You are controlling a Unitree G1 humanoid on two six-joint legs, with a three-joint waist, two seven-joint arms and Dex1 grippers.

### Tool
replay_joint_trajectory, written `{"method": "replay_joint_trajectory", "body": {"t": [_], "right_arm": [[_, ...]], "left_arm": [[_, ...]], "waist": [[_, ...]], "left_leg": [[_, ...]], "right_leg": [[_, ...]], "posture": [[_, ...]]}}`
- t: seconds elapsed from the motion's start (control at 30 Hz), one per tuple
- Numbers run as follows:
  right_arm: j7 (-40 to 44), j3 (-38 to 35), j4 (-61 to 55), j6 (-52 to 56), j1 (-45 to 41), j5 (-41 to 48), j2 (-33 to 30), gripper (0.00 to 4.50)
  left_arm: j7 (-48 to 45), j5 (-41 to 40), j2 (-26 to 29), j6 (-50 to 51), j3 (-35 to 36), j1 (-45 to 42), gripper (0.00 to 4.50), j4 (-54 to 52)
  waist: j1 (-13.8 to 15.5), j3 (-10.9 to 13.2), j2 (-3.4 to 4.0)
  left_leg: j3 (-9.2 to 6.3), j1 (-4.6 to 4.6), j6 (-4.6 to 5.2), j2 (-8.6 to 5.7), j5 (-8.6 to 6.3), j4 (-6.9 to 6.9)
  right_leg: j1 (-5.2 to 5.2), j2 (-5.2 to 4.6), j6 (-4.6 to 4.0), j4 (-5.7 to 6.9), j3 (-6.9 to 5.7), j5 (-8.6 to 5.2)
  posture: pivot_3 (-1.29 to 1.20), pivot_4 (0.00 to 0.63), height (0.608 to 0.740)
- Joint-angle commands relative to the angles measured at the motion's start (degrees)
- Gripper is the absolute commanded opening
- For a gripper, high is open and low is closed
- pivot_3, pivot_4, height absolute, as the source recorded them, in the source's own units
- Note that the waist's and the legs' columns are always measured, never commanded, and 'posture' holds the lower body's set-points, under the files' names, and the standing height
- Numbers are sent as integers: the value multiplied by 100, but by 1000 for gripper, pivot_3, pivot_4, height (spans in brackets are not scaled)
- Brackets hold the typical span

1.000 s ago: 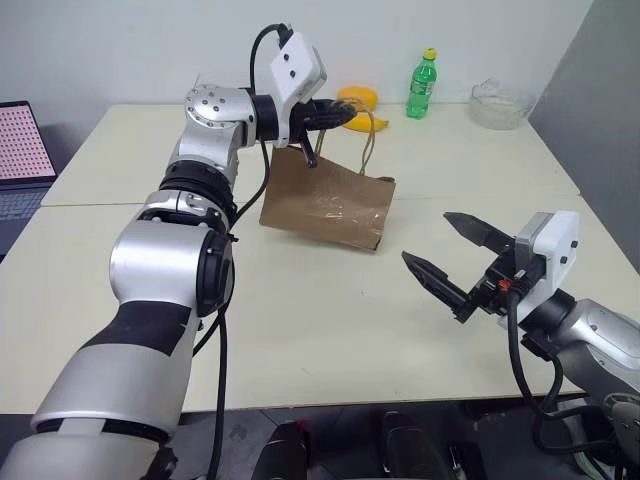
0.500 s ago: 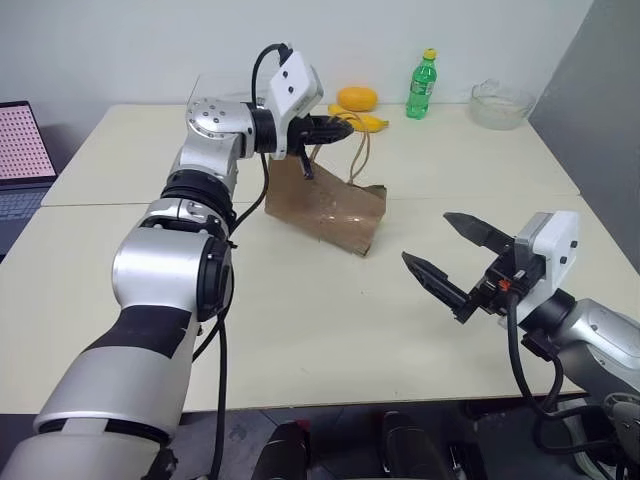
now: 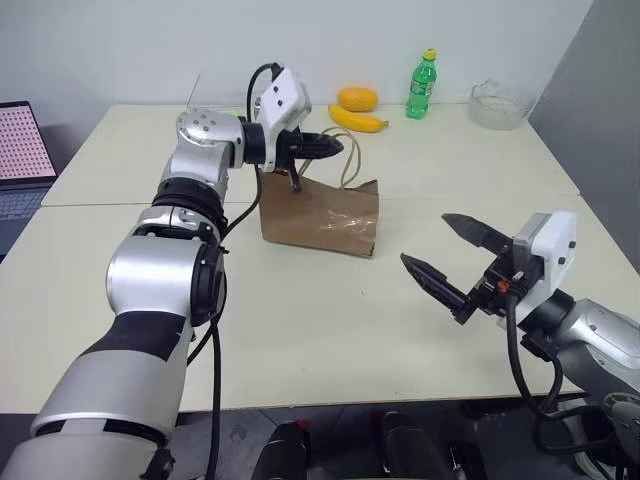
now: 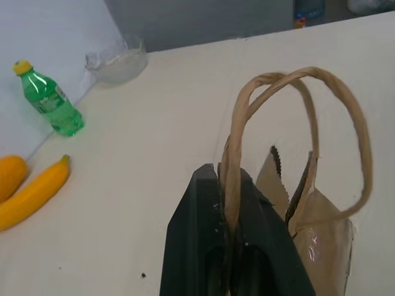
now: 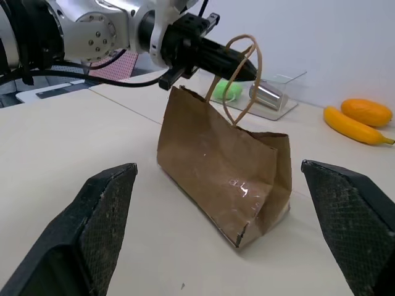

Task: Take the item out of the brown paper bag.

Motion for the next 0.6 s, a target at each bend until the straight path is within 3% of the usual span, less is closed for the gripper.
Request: {"method": "replay_joint_trajectory", "body": {"t": [0.03, 0.2, 0.6], "right_arm": [[41, -77, -128, -106, -62, 39, -14, 4500], [78, -95, -120, -105, -77, 61, -22, 4500], [172, -22, 9, -90, -222, 36, -24, 4500]], "left_arm": [[149, -37, 106, -86, -30, -54, 16, -294], [195, 39, 175, -64, -115, 19, 16, -313], [-4, -201, 538, 129, -19, 172, 3811, -488]], "waist": [[0, 0, 0], [0, 0, 0], [-4, 0, 0]], "left_leg": [[0, 0, 0, 0, 0, 1], [0, 1, 0, 0, 0, 2], [0, 1, 0, 1, 0, 3]], "right_leg": [[0, 0, 0, 0, 0, 0], [1, 0, 0, 1, 0, 0], [1, 0, 0, 2, -1, 0]], "posture": [[0, 150, 740], [0, 150, 740], [0, 150, 740]]}}
